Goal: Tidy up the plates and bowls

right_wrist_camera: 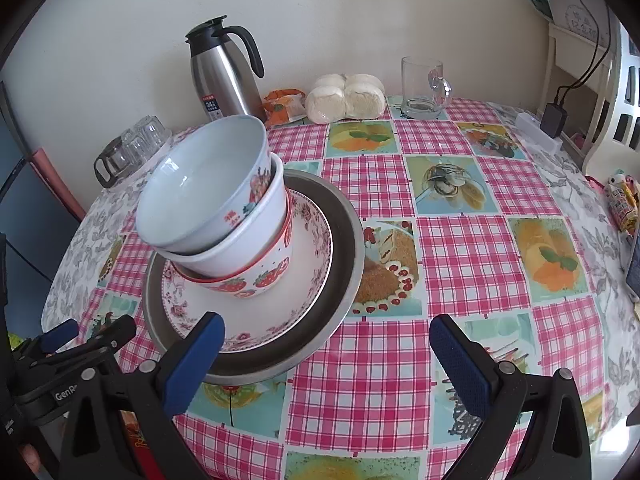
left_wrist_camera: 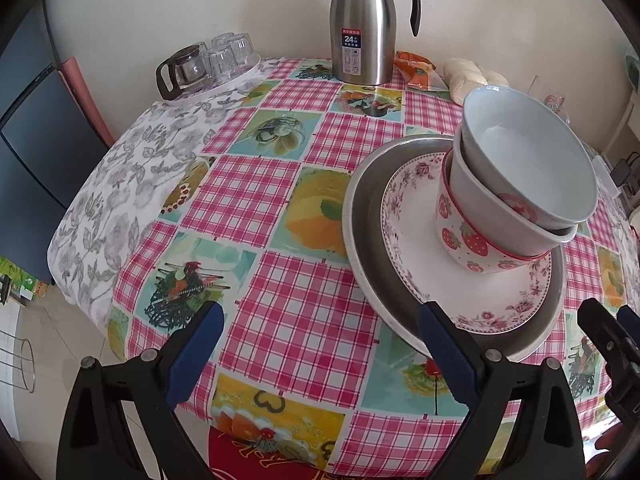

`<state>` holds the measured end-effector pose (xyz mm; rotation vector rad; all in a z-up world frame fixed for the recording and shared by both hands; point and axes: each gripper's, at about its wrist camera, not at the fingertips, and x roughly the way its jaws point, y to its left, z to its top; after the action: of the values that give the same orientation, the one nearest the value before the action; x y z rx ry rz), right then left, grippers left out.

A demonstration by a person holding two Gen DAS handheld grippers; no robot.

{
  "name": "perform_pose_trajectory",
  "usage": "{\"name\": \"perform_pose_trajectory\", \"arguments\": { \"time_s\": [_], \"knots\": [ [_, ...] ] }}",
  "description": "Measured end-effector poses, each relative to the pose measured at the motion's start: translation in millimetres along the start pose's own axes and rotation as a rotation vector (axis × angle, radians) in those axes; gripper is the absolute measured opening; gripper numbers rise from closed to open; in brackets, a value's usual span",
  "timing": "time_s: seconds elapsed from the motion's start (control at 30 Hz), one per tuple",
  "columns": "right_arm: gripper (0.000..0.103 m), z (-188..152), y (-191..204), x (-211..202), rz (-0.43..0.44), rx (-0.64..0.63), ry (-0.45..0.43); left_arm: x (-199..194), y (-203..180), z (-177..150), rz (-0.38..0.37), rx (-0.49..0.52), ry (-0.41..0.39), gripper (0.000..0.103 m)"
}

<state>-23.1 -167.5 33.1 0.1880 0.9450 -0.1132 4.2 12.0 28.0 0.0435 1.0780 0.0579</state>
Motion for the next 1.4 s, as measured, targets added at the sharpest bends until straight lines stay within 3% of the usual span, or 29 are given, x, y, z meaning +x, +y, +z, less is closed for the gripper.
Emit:
{"name": "perform_pose_trajectory", "arguments": {
  "time_s": [0.5, 1.4],
  "knots": [
    [0.103, -8.3, -3.3, 6.5, -0.023, -0.01, 0.049, 4.7, -4.5, -6.2, -0.029, 0.018, 0.049, 0.098],
    [0.103, -9.9, -5.8, 9.3, -0.032, -0.014, 0.061, 14.5, -4.6, -8.3, -0.046, 0.02, 0.091, 0.098]
  ]
}}
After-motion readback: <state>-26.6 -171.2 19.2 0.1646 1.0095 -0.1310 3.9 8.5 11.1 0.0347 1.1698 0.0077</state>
